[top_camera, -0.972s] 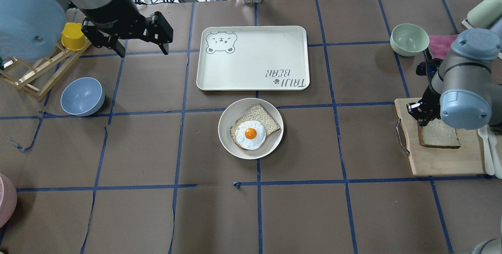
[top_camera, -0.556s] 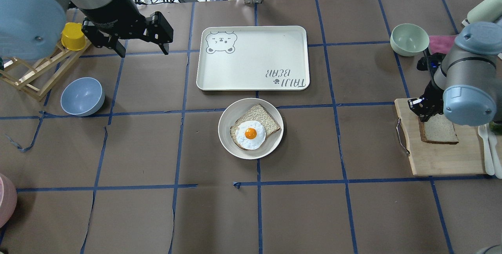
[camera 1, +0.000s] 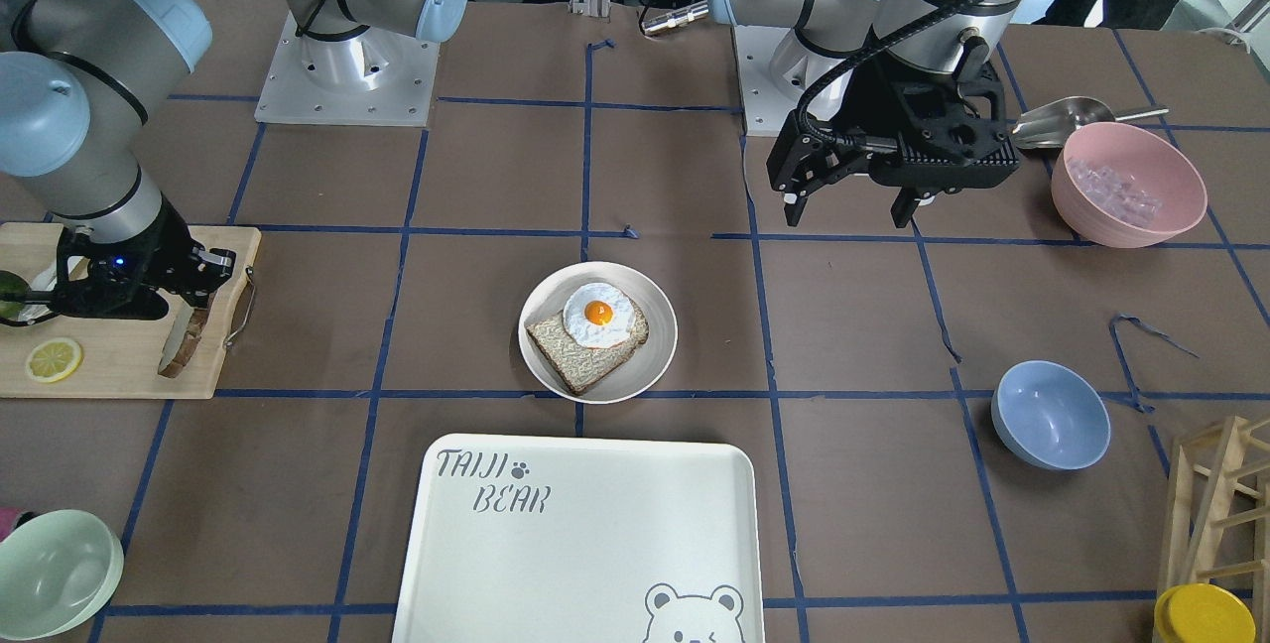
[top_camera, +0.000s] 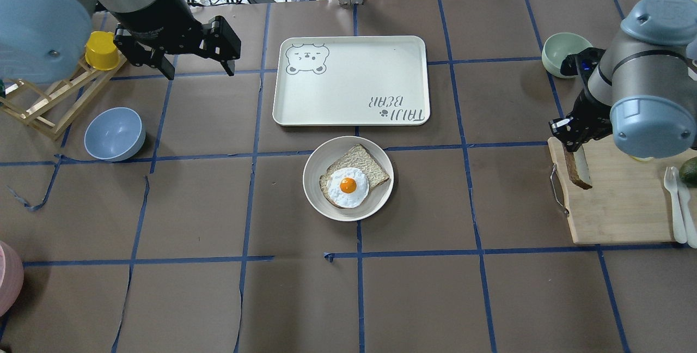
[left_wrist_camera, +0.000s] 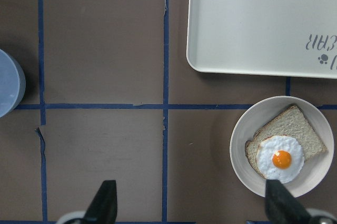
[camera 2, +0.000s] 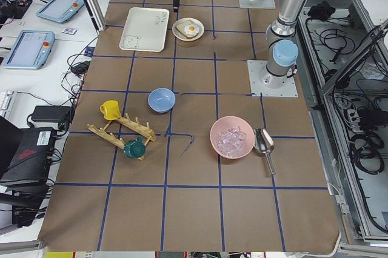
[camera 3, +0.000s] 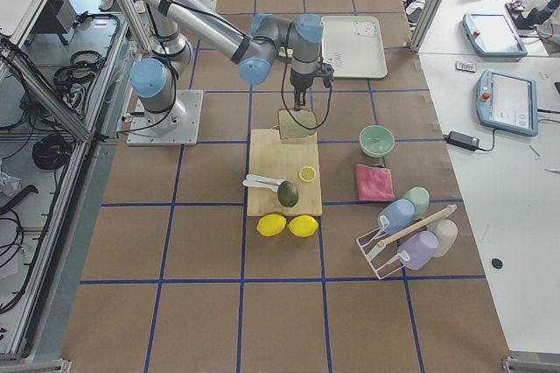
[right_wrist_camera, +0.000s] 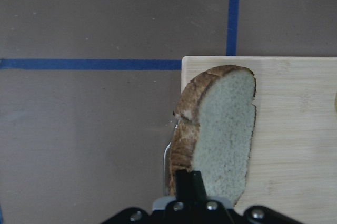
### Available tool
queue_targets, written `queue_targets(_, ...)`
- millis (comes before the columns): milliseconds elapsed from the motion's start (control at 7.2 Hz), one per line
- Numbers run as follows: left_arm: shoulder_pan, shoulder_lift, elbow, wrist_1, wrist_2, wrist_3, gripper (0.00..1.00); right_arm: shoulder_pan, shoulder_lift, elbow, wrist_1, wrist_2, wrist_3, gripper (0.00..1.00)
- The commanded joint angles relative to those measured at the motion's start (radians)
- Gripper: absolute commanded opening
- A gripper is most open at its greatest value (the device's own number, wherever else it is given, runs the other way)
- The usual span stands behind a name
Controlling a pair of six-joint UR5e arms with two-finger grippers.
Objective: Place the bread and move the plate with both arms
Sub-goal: 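Carry the bread slice with the right gripper over the white plate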
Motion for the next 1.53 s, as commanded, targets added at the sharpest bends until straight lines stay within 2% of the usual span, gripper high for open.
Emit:
queue_targets(0,0.0,0.0,0.0,0.0,0.0,0.0,1.0,0.117,-0.053,-0.095,0.123,0.003,0.033,0.0)
queue_targets(139,0.0,0.0,0.0,0.0,0.0,0.0,1.0,0.194,-0.038,-0.157,0.147,0.004,0.101,0.0)
queue_targets(278,0.0,0.0,0.0,0.0,0.0,0.0,1.0,0.317,-0.031,-0.198,0.155,-0.002,0.201,0.0)
queue_targets(556,0.0,0.0,0.0,0.0,0.0,0.0,1.0,0.523,0.005,-0.225,0.141,0.001,0.475,0.0)
queue_targets(833,0.0,0.0,0.002,0.0,-0.002,0.0,1.0,0.701,0.134,-0.346,0.119,-0.031,0.711,0.0)
queue_targets(972,0.0,0.0,0.0,0.0,0.0,0.0,1.0,0.745,0.171,-0.388,0.126,-0.039,0.76,0.0)
queue_targets(1111,0.0,0.001,0.0,0.0,-0.002,0.002,1.0,0.771,0.194,-0.388,0.126,-0.036,0.865,0.0)
queue_targets(1389,0.0,0.002,0.0,0.0,0.0,0.002,1.0,0.783,0.213,-0.382,0.12,-0.033,0.86,0.0)
